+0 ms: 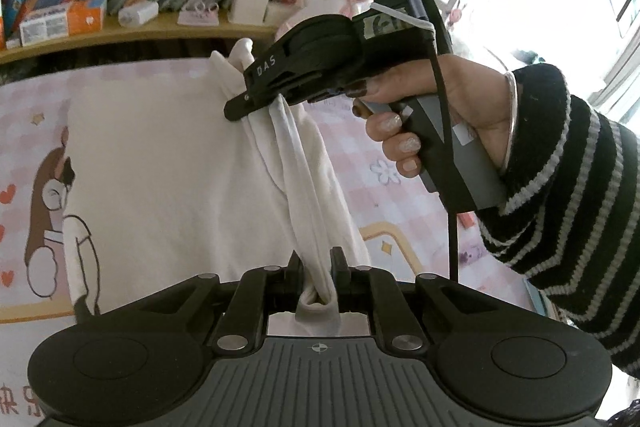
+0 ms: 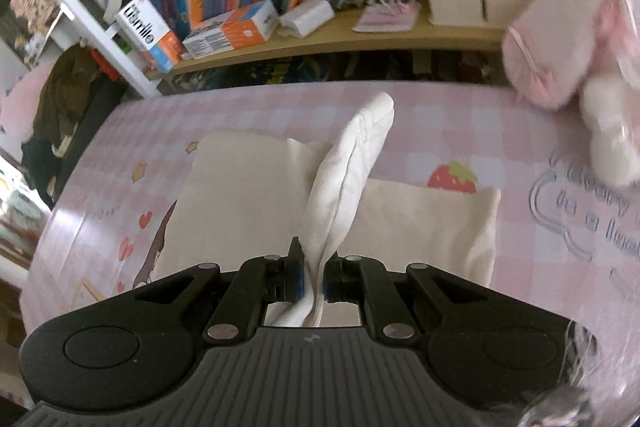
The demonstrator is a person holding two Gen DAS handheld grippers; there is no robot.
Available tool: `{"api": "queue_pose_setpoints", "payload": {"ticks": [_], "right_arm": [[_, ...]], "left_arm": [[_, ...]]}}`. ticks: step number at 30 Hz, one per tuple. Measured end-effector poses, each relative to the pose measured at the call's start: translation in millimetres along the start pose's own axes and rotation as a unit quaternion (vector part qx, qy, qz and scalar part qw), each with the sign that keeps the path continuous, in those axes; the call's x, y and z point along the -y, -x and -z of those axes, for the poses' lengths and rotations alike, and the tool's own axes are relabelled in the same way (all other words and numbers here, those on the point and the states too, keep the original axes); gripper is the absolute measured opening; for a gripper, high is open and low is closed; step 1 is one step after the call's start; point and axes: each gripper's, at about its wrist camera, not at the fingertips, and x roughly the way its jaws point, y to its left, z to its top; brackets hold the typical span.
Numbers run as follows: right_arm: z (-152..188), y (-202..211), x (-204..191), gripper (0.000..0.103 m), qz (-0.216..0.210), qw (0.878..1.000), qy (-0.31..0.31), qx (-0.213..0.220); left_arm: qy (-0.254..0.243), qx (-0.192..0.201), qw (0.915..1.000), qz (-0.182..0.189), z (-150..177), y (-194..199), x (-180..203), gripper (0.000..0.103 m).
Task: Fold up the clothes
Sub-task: 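Lift and fold the shirt side inward with the left gripper while the right gripper holds the fabric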
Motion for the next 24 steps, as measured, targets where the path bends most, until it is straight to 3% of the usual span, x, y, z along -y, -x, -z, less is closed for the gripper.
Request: {"api": "queue_pose_setpoints", "payload": {"ticks": [10, 24], "right_arm": [[14.4, -13.7, 32.6, 0.011, -0.012, 0.998, -0.057, -0.01], [16.2, -17.8, 44.0, 0.013, -0.014, 0.997, -0.075, -0.007]], "left_arm": [[-0.002, -0.039, 0.9992, 0.001, 8.3, -27.1, 13.1, 0.018], [-0.024, -0.045, 0.9987, 0.001, 9.8, -34.7, 18.7, 0.016]]}}
